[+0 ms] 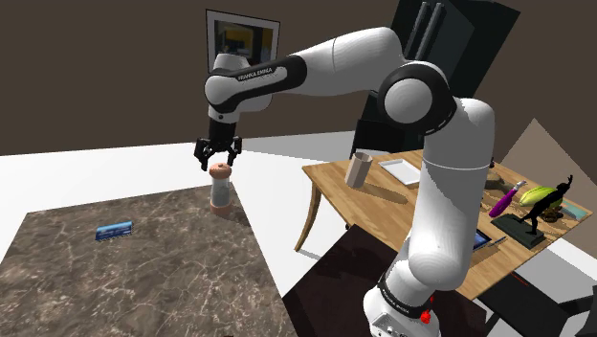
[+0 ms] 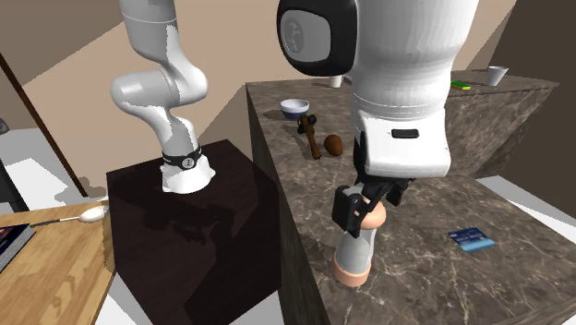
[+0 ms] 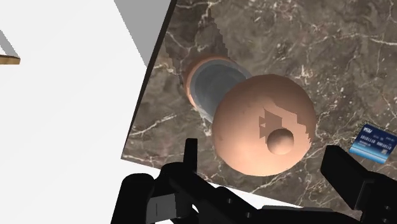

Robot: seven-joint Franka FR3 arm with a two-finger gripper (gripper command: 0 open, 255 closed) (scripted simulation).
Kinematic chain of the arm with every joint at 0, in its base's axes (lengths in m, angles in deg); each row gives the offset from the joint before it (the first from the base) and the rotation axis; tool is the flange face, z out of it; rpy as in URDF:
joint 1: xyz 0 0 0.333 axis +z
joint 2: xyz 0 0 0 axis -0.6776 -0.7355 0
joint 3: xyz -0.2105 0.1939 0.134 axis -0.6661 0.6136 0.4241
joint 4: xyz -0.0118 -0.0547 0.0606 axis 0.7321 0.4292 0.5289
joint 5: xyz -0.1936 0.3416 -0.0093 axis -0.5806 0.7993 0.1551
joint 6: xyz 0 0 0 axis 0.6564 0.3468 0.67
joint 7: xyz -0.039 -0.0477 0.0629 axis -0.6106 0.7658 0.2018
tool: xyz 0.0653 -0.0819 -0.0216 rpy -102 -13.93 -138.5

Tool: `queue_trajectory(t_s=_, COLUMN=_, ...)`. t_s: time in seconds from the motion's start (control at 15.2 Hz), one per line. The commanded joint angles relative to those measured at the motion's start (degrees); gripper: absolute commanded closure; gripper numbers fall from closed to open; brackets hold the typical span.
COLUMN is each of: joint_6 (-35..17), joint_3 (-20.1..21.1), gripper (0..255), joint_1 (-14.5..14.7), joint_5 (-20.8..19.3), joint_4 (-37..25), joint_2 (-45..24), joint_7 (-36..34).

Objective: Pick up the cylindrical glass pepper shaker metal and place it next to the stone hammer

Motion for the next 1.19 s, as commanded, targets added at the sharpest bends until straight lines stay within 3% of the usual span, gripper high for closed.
queue_trajectory(t_s=0.0, joint_6=-0.6, joint_3=0.0, gripper=0, joint_1=0.1, joint_5=0.0, joint_4=0.6, joint_2=0.0, joint_7=0.0)
queue_trajectory(t_s=0.4, joint_6=-0.6, joint_3=0.0, gripper=0, joint_1=0.1, joint_5=0.0, joint_4=0.6, joint_2=0.0, joint_7=0.0)
queue_trajectory(t_s=0.46, joint_6=-0.6, joint_3=0.0, gripper=255, joint_1=0.1, joint_5=0.0, joint_4=0.6, joint_2=0.0, joint_7=0.0)
queue_trajectory(t_s=1.12, joint_6=0.1, joint_3=0.0, gripper=255, joint_1=0.0, joint_5=0.0, joint_4=0.2, joint_2=0.3, joint_7=-0.1)
